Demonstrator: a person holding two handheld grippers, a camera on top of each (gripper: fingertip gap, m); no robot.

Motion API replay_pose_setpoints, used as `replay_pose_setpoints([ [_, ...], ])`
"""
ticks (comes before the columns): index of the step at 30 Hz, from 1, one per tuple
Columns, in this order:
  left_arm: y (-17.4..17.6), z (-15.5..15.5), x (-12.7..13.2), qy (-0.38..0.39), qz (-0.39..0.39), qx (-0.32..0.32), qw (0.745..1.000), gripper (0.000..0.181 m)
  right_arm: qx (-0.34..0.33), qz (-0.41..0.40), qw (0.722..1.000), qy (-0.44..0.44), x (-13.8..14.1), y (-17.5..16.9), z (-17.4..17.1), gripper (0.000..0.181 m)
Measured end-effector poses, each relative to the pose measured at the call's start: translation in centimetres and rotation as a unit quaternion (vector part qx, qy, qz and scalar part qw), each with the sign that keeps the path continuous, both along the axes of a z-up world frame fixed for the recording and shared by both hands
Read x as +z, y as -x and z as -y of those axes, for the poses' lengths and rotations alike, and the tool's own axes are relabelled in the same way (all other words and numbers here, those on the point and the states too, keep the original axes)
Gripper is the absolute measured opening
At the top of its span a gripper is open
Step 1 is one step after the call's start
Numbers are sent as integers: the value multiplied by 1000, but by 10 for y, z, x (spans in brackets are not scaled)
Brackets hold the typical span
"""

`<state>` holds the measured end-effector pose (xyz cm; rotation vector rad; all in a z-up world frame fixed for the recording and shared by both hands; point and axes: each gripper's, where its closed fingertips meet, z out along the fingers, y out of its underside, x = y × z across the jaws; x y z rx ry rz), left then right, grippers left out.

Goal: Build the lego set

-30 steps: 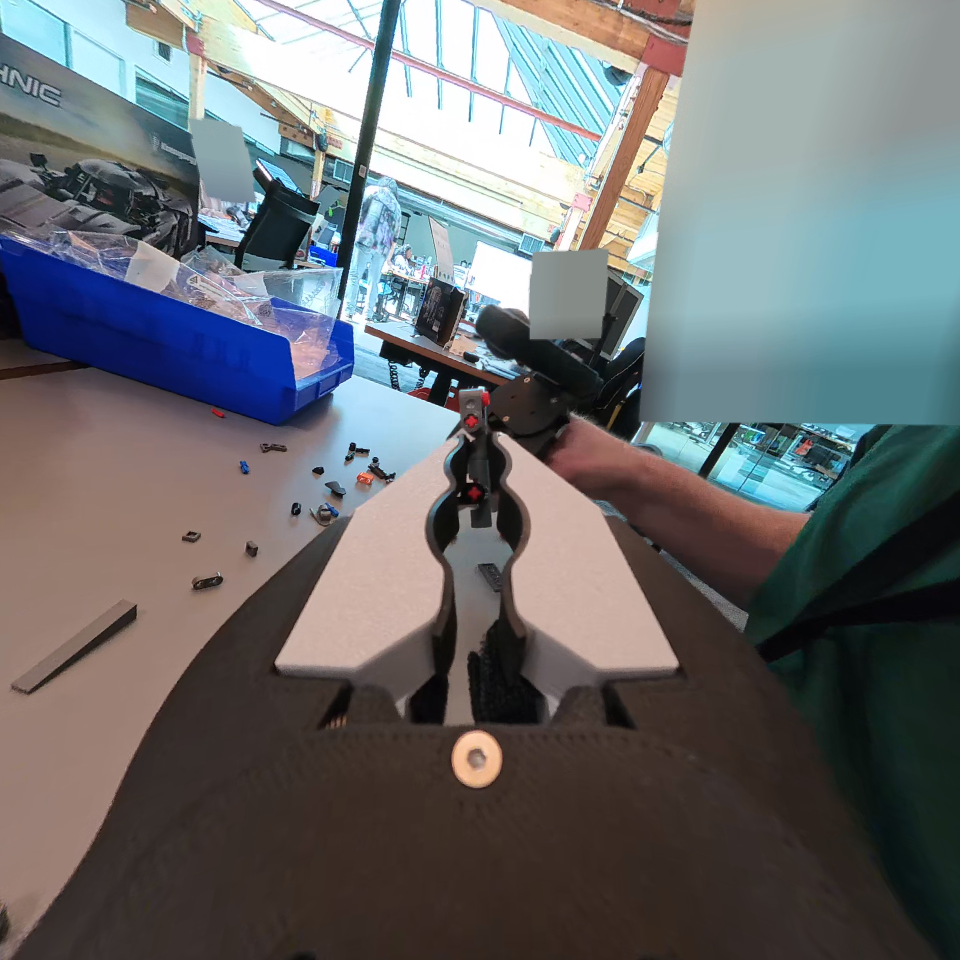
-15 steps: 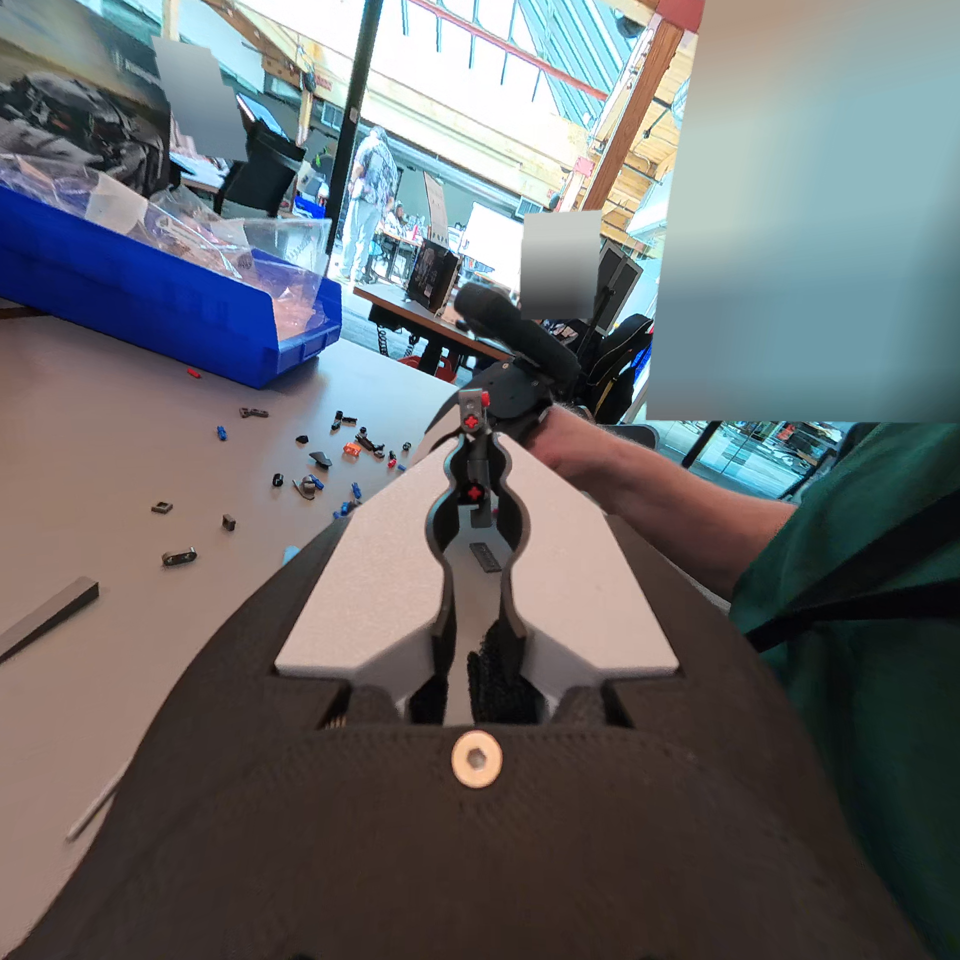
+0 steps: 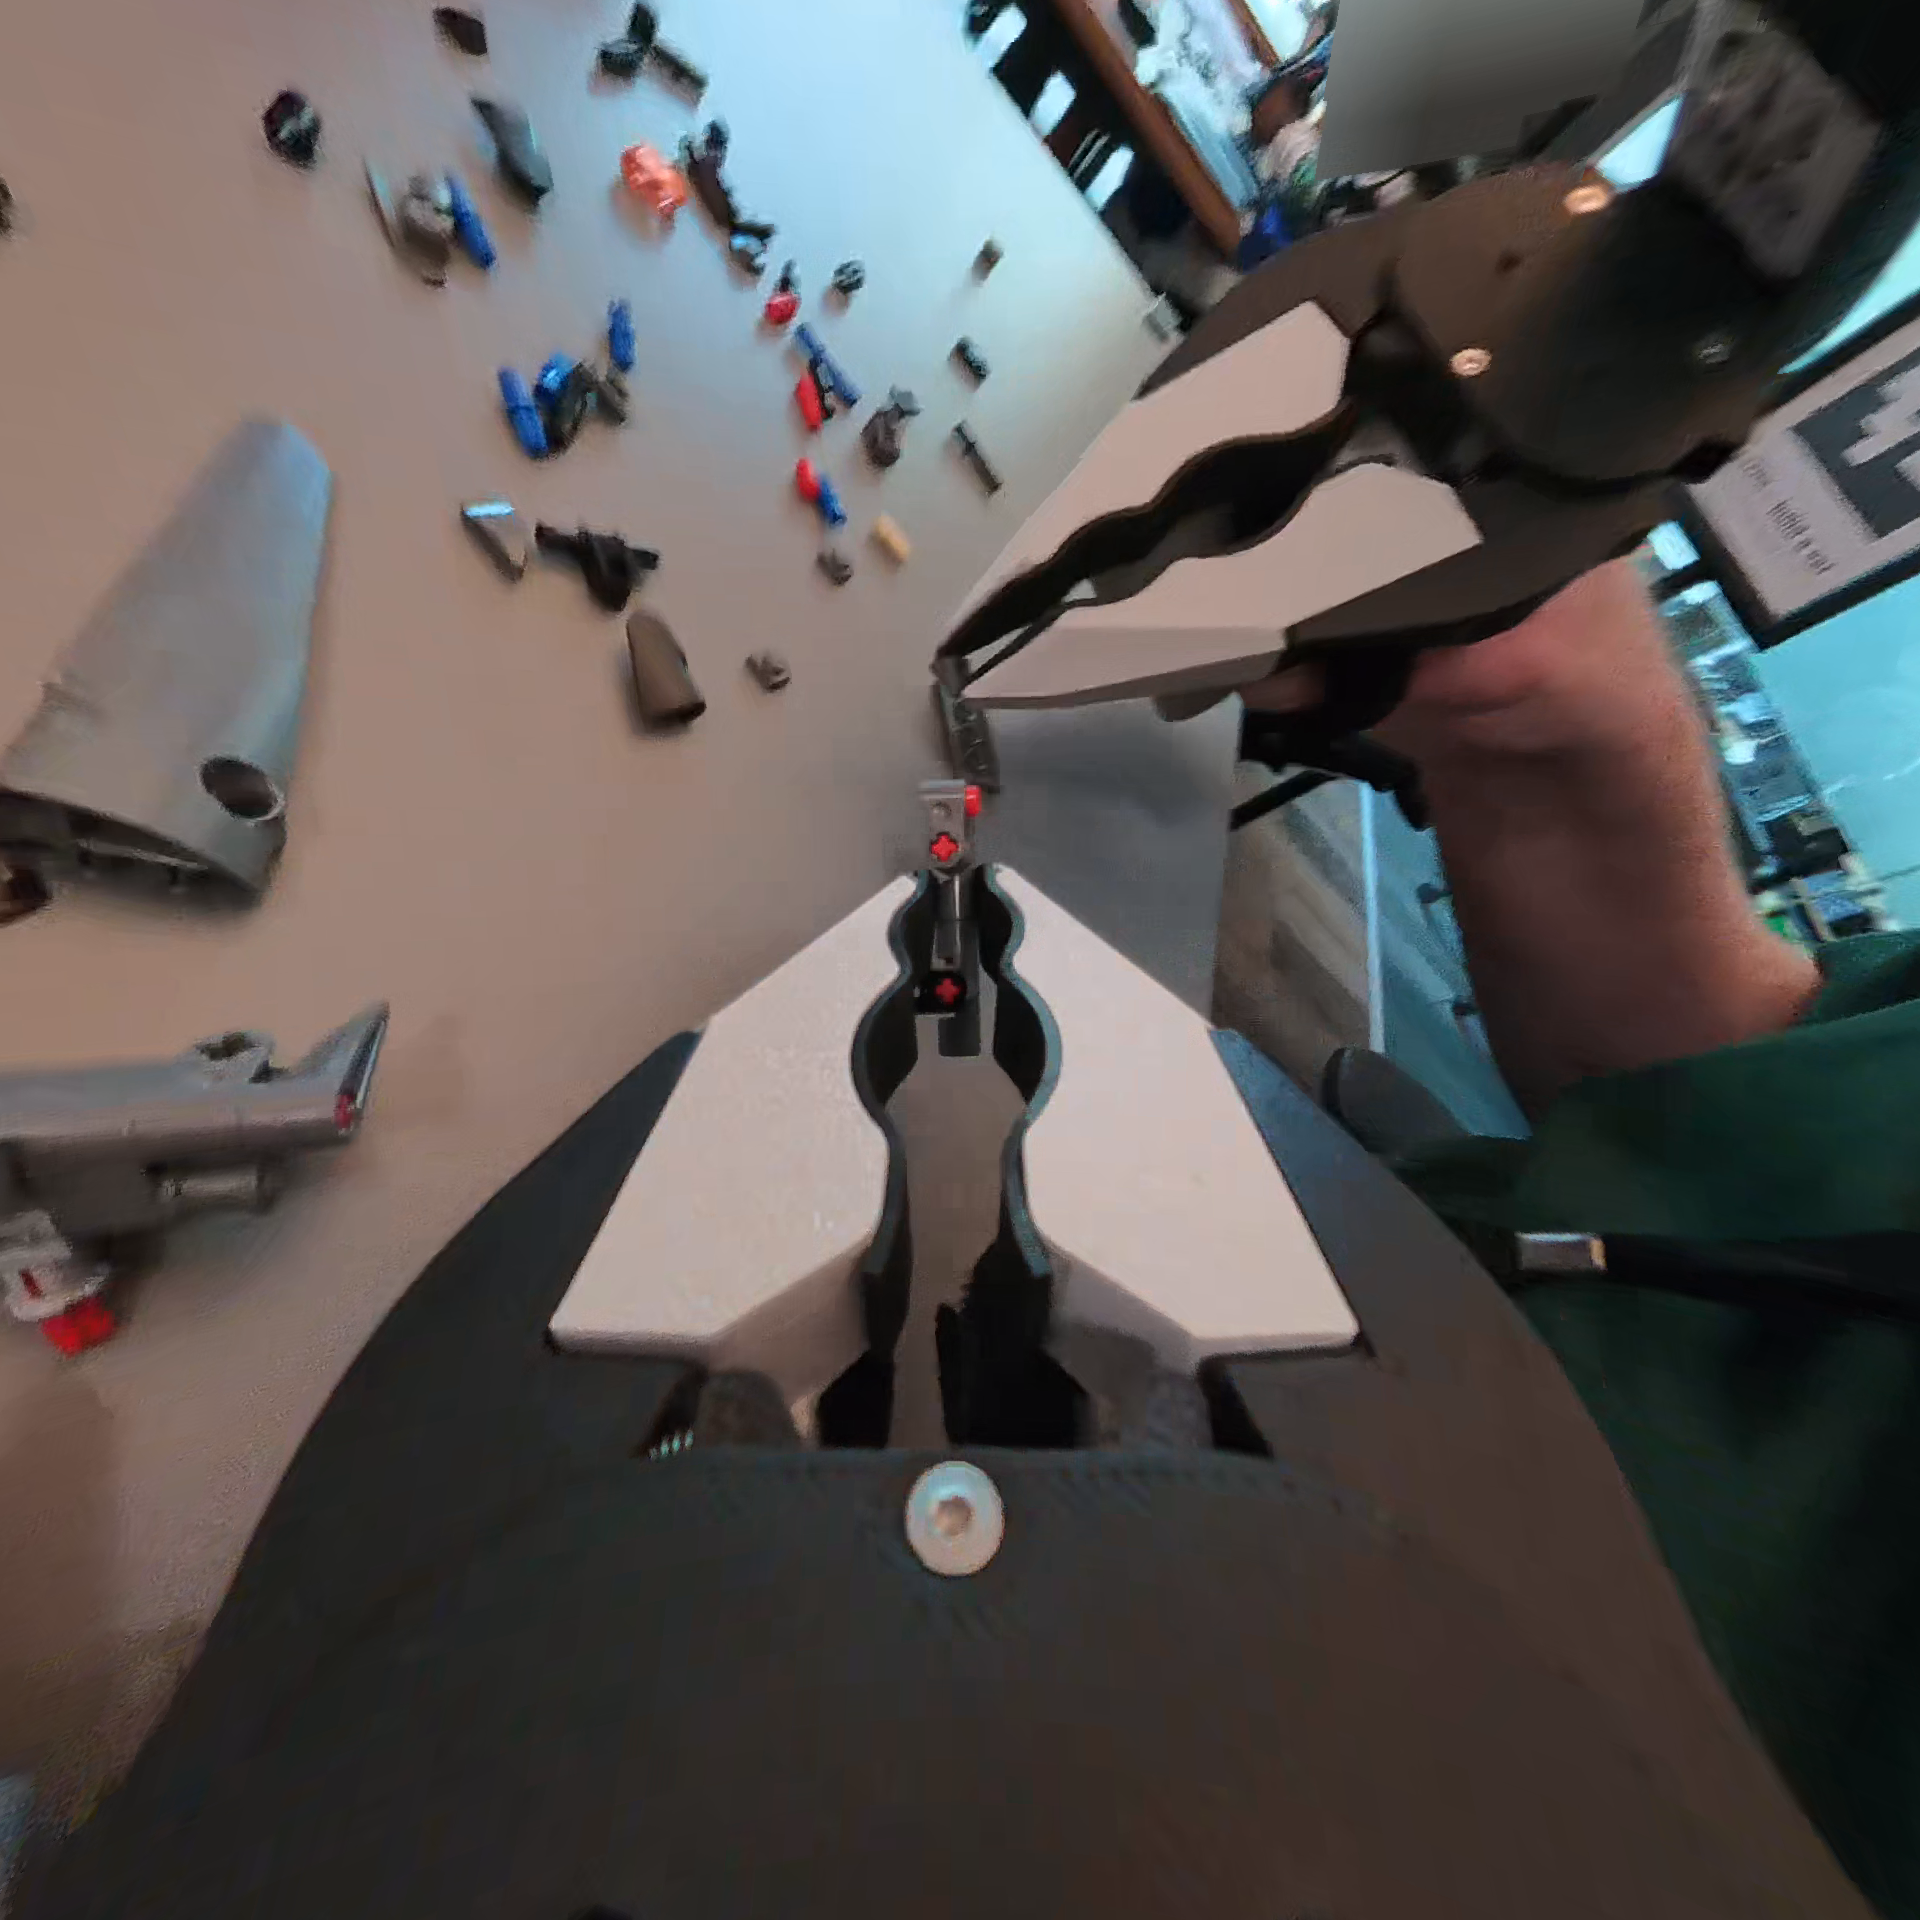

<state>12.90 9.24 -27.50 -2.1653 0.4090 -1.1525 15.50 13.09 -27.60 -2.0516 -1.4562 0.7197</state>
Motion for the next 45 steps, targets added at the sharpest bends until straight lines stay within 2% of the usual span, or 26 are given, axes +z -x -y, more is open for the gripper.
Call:
replay_pose_setpoints([
  [3, 2, -2, -9, -9, -57, 5, 998, 6, 11, -8, 1000, 5, -6, 2, 6, 5],
  [8, 8, -6, -26, -10, -138, 16, 990, 23, 27, -37, 999, 6, -3, 9, 12, 5],
  [12, 21, -11, -25, -40, -194, 37, 980, 36, 33, -74, 997, 15, 3, 14, 13, 5],
  [14, 25, -10, -20, -60, -211, 43, 975, 42, 38, -119, 991, 40, 12, 20, 17, 5],
  [17, 23, -14, 8, -143, -206, 48, 967, 43, 41, -209, 972, 101, 35, 27, 19, 5],
  [19, 21, -19, 32, -233, -218, 58, 946, 36, 42, -281, 946, 154, 55, 32, 20, 5],
  [21, 17, -23, 57, -319, -238, 64, 915, 32, 43, -336, 917, 208, 70, 36, 19, 5],
  [23, 8, -22, 74, -383, -255, 46, 887, 26, 41, -377, 892, 245, 80, 39, 17, 5],
  [27, 14, -32, 85, -431, -301, 61, 848, 17, 36, -430, 851, 300, 92, 44, 11, 5],
  [33, 14, -37, 88, -473, -342, 53, 810, 6, 30, -442, 839, 316, 93, 51, 6, 5],
  [38, 20, -41, 89, -468, -343, 56, 812, 5, 30, -447, 834, 323, 94, 56, 2, 5],
  [41, 24, -43, 94, -439, -287, 69, 848, 5, 34, -444, 848, 288, 99, 61, -1, 6],
  [45, 30, -46, 101, -401, -212, 87, 887, 5, 37, -422, 884, 198, 107, 67, -7, 9],
])
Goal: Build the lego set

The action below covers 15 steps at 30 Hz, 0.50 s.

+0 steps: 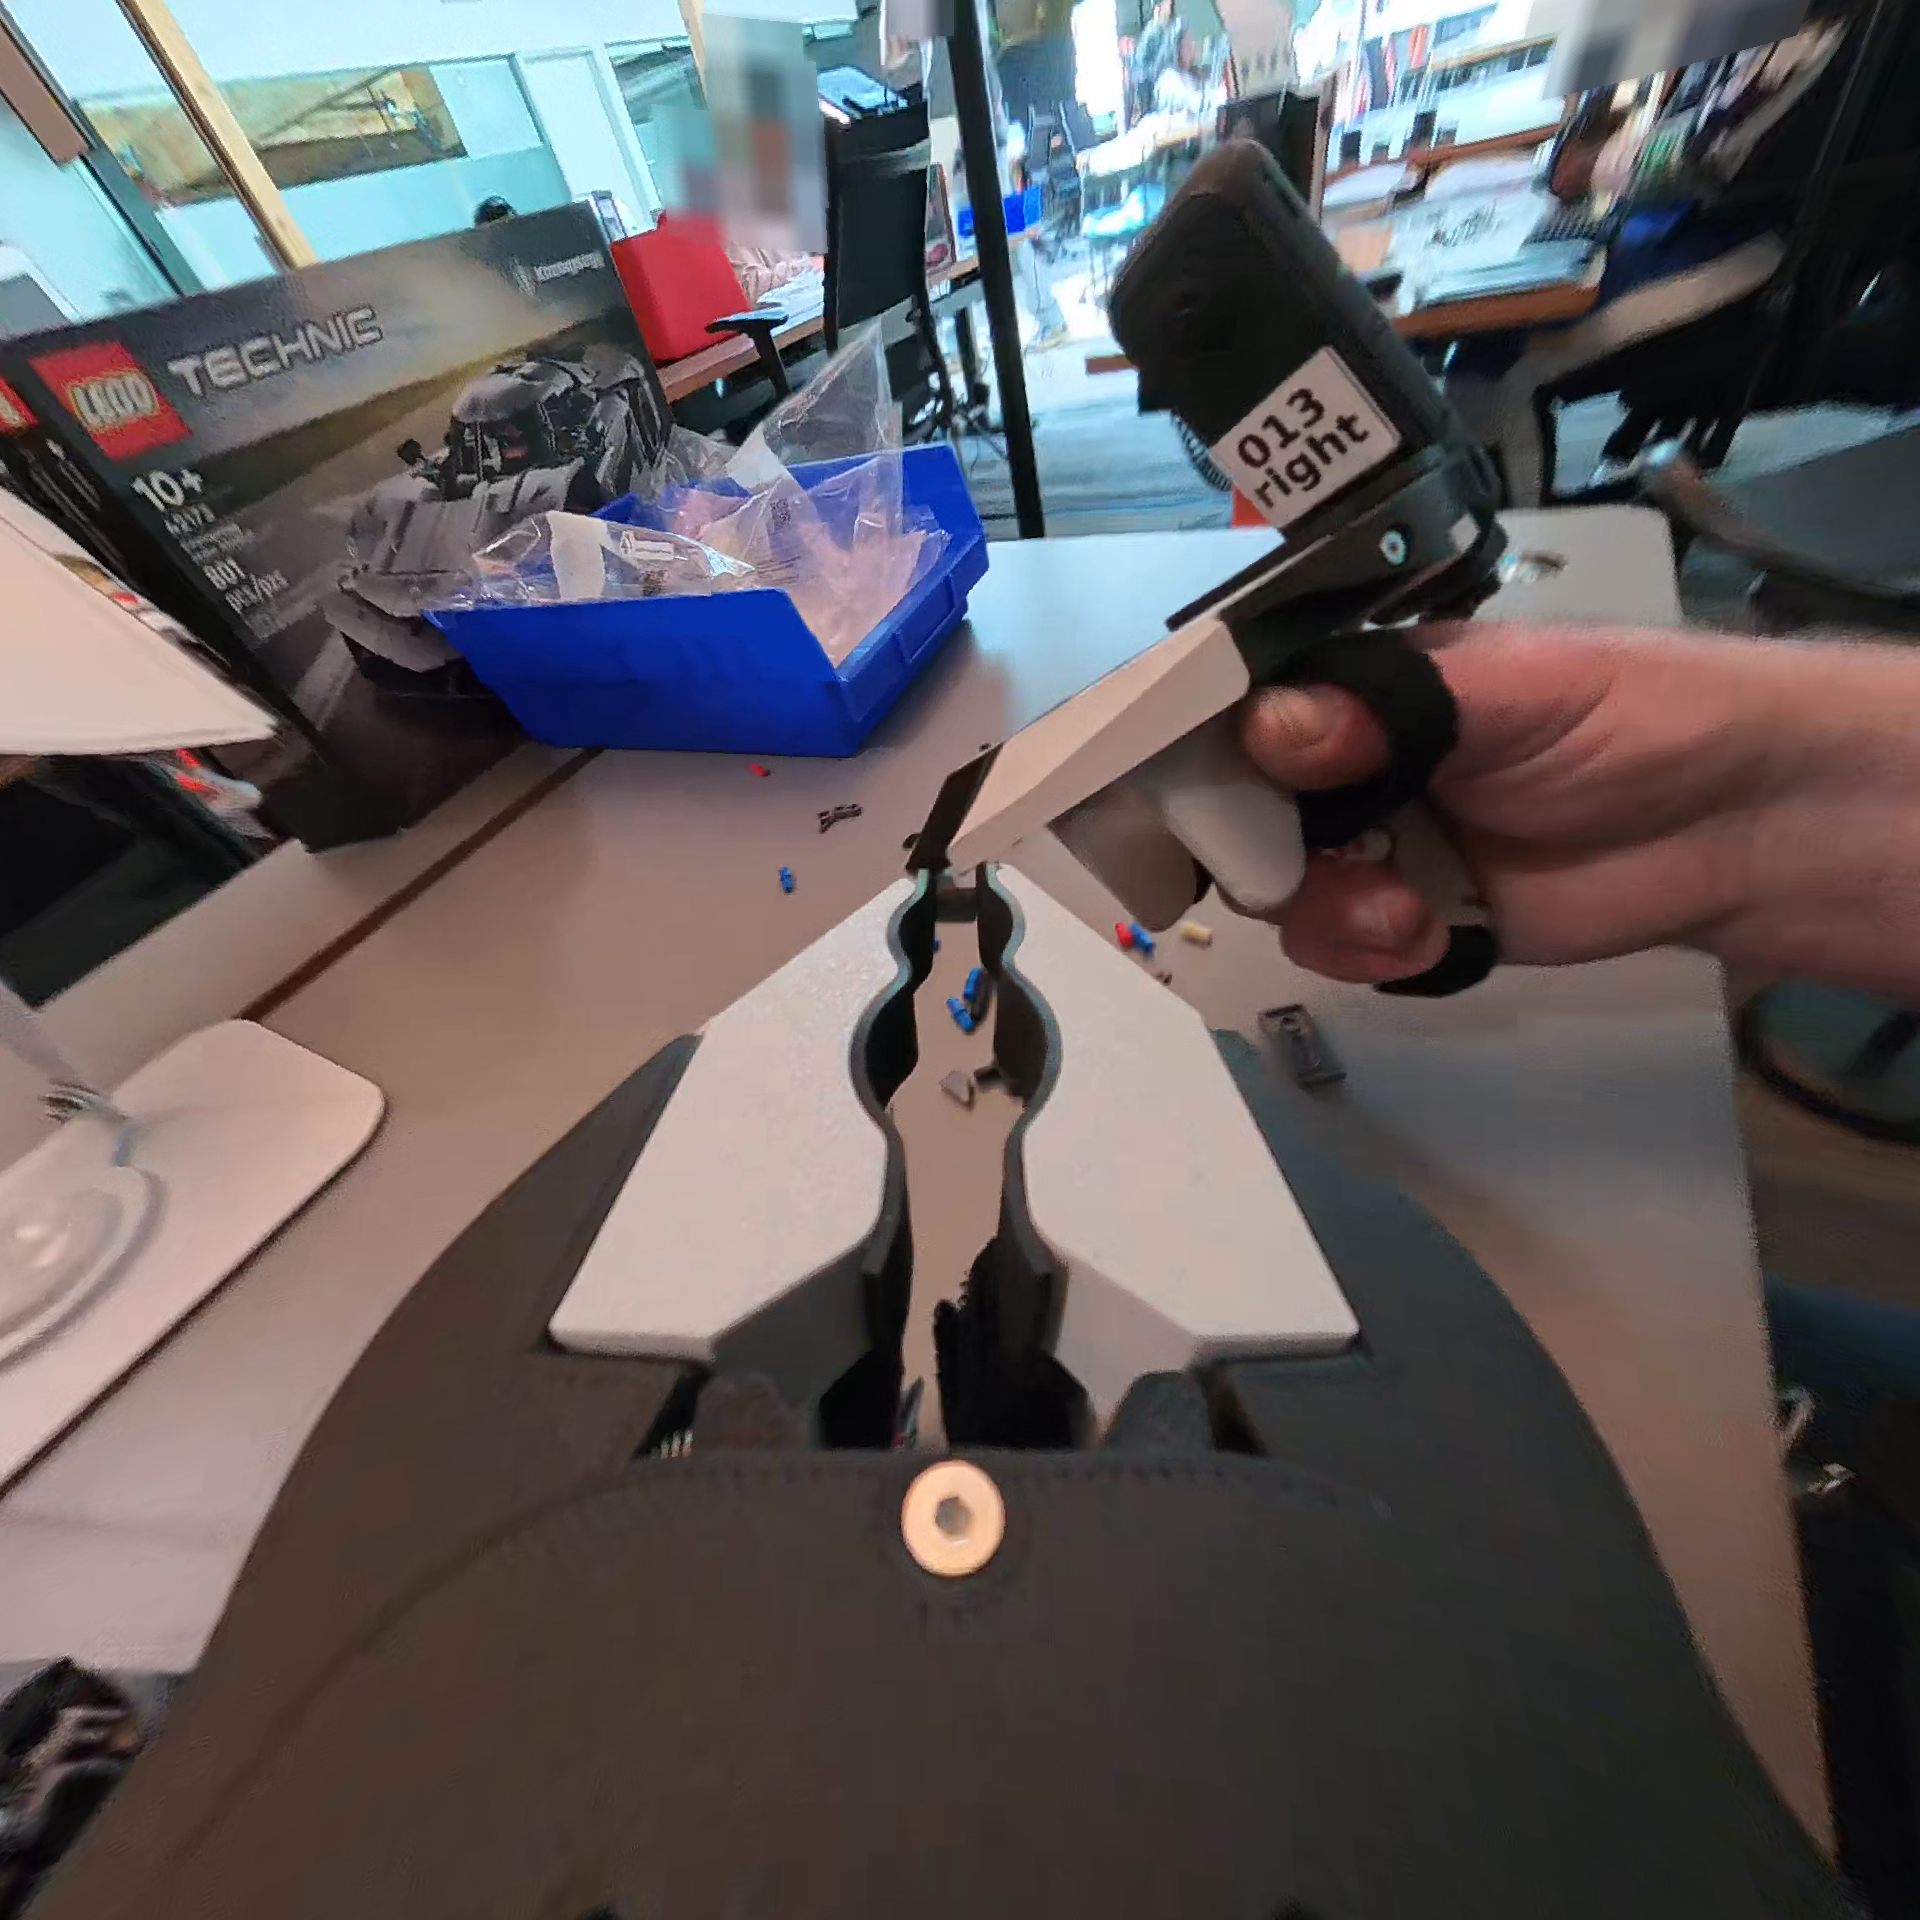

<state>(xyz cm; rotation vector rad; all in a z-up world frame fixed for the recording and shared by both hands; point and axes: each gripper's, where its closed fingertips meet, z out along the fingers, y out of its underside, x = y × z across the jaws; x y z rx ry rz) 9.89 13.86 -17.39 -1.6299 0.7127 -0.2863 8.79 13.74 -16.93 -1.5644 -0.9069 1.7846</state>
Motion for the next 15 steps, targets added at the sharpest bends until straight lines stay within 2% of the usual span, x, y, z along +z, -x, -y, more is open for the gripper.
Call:
replay_pose_setpoints([
  [5, 13, -5, 11, 41, 95, -9, 995, 5, -24, 21, 995, -96, 14, 5, -2, 18],
  [8, 19, -7, 16, 71, 160, -23, 984, 5, -50, 56, 982, -173, 16, 8, -3, 21],
  [10, 21, -7, 19, 97, 209, -42, 972, 5, -84, 92, 961, -247, 16, 10, -6, 21],
  [13, 22, -6, 25, 139, 293, -81, 942, 5, -131, 144, 912, -360, 18, 10, -11, 20],
  [15, 23, -7, 27, 156, 327, -97, 927, 5, -139, 166, 889, -403, 19, 11, -11, 19],
])
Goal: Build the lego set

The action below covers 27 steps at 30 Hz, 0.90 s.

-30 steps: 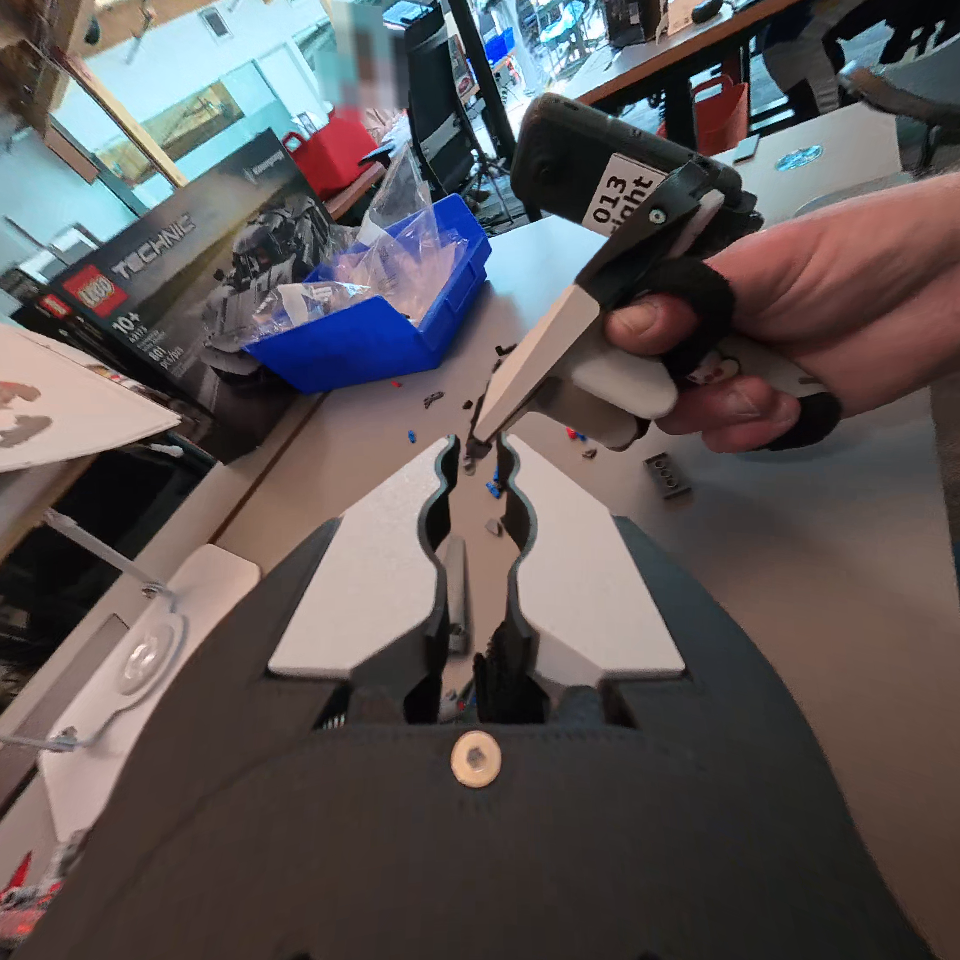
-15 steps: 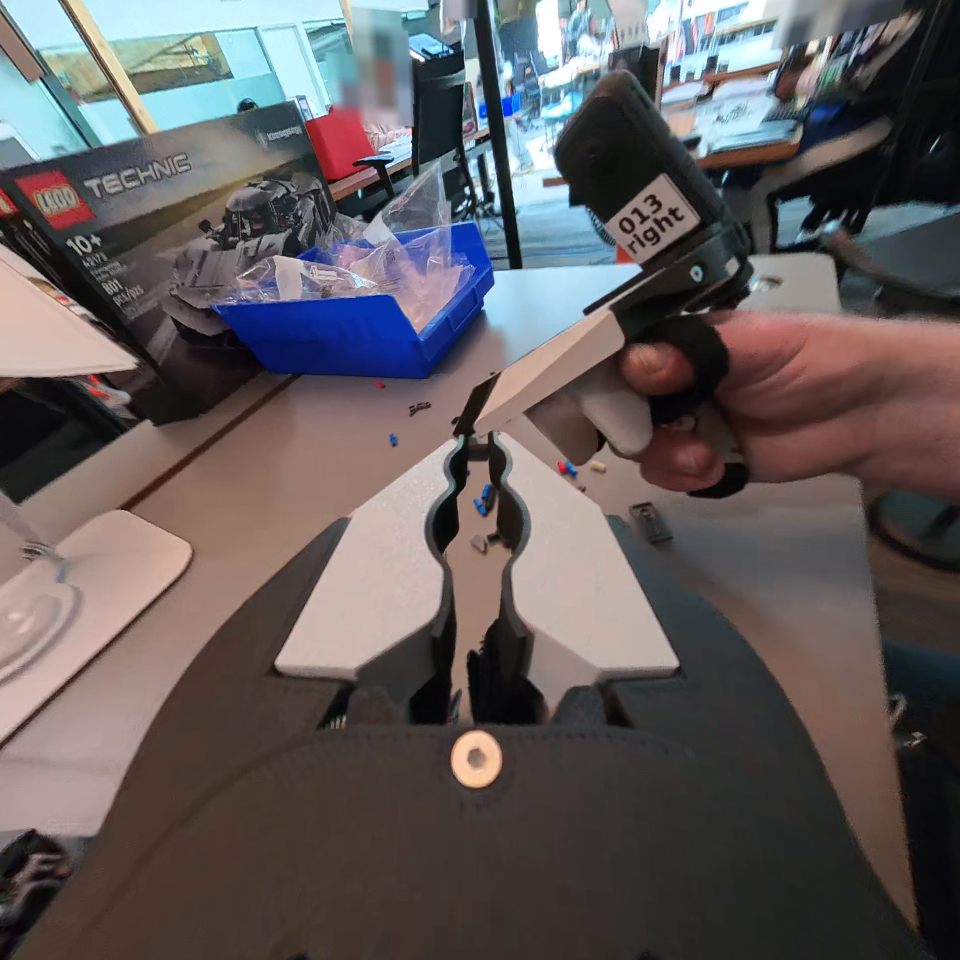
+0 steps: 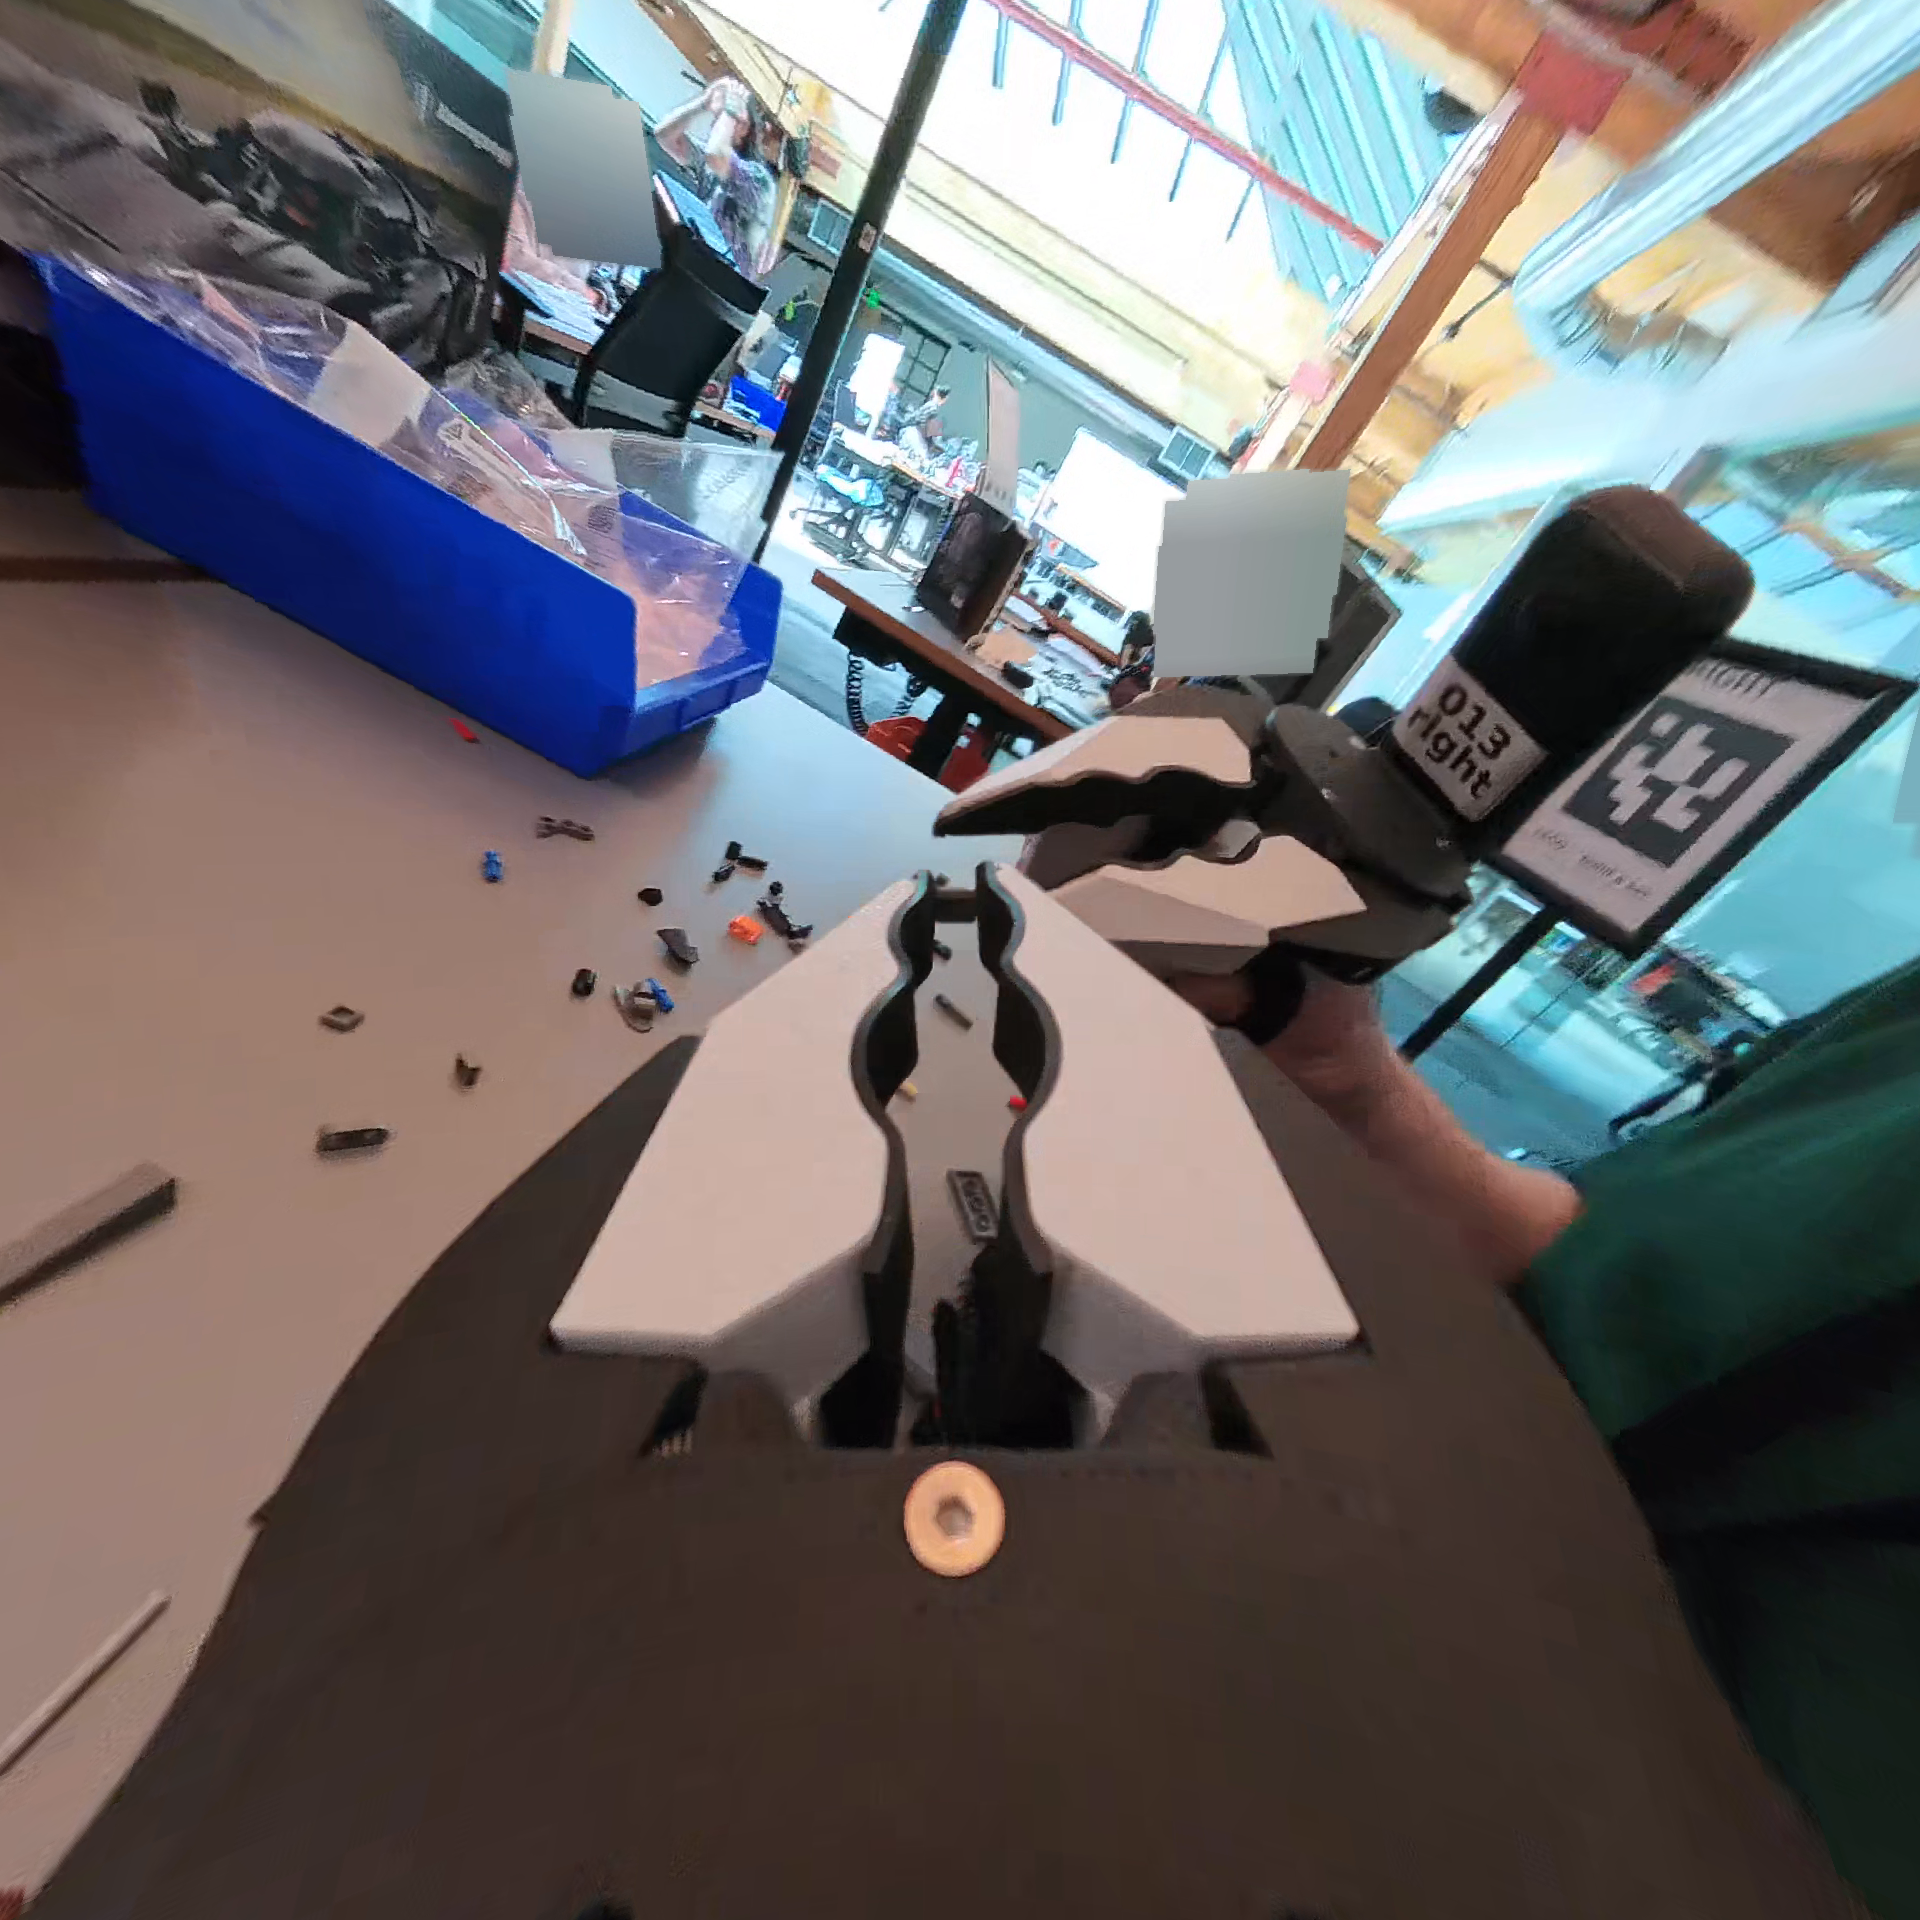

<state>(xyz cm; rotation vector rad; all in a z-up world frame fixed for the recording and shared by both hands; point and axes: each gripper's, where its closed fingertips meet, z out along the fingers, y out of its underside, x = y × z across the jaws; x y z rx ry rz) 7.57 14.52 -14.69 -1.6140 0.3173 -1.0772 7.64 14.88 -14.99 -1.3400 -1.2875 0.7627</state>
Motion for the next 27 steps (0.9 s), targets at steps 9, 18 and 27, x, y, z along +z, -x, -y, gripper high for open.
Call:
replay_pose_setpoints([
  [9, 0, 1, 6, 42, 75, -47, 995, 5, -11, 30, 998, -56, 3, 4, -4, 19],
  [18, -5, 4, 21, 52, 169, -107, 978, 5, -3, 23, 996, -86, 16, 4, 3, 14],
  [27, -6, -2, 14, 82, 169, -101, 977, 5, -13, 52, 987, -150, 13, 6, 5, 4],
])
